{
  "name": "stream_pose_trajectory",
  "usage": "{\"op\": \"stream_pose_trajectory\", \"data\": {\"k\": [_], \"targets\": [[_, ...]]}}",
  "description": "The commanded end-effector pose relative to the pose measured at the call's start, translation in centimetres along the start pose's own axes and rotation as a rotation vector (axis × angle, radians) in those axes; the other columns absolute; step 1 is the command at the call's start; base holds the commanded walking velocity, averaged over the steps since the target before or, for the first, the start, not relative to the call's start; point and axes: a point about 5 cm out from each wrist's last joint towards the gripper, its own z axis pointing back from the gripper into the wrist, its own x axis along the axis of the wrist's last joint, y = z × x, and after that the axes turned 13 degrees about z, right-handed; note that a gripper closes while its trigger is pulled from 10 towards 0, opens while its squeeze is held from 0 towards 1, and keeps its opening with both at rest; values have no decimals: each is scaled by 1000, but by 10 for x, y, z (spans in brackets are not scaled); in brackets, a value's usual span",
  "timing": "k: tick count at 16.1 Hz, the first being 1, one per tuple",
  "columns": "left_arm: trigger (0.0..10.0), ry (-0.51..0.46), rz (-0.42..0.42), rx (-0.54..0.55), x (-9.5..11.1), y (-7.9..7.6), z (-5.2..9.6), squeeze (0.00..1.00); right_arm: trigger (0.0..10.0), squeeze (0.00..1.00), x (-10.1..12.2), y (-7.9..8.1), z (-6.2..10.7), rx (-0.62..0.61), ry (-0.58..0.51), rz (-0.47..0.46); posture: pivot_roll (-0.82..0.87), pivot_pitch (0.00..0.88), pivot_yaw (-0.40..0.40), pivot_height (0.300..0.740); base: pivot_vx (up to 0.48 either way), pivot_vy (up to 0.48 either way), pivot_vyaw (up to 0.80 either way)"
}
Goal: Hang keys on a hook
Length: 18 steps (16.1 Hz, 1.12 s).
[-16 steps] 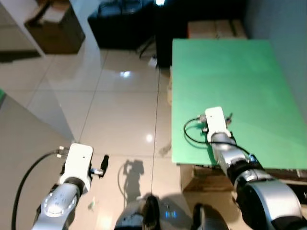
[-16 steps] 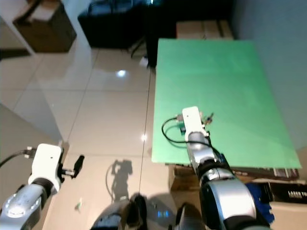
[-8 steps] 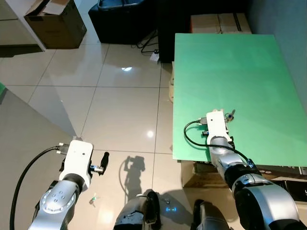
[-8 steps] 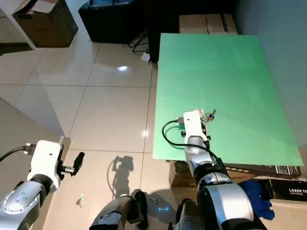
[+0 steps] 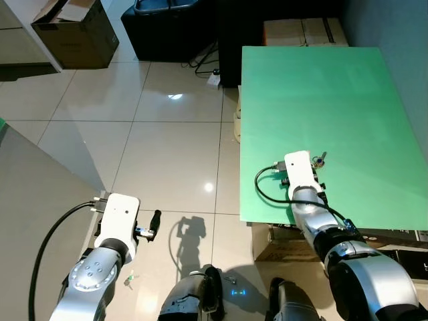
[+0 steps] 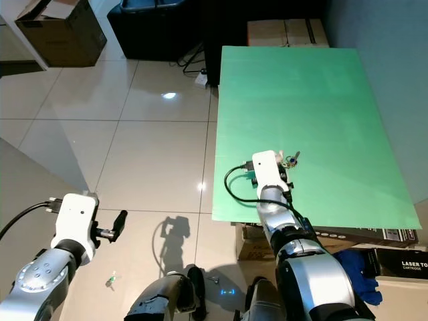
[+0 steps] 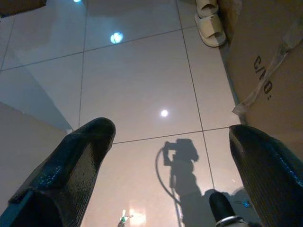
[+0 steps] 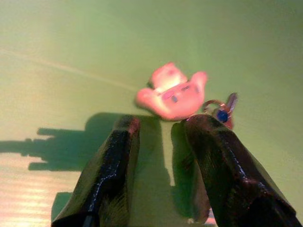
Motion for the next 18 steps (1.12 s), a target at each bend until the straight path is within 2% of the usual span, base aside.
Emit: {"op": "stream_pose_trajectory", "data": {"k": [1, 4, 9, 11, 18], "targets": [[10000, 20, -14, 22, -6, 3, -1, 0, 10000, 0, 3, -3, -1, -30, -10, -11, 12, 218, 105, 723, 0, 0, 0], [10000, 12, -9, 13, -3, 0, -8, 0, 10000, 0, -2, -11, -1, -101, 11, -5, -5, 209, 107, 723, 0, 0, 0], [10000, 5, -32, -34, 3, -3, -17, 0, 10000, 0, -16, -9, 2, -105, 67, -34, -28, 211, 151, 723, 0, 0, 0], [10000, 12, -51, -41, 5, 1, -16, 0, 10000, 0, -23, -4, 5, -107, 101, -64, -12, 229, 184, 723, 0, 0, 0], [10000, 38, -71, -59, 1, 5, -12, 0, 10000, 0, -42, 5, 14, -113, 166, -64, -9, 239, 199, 723, 0, 0, 0]]}}
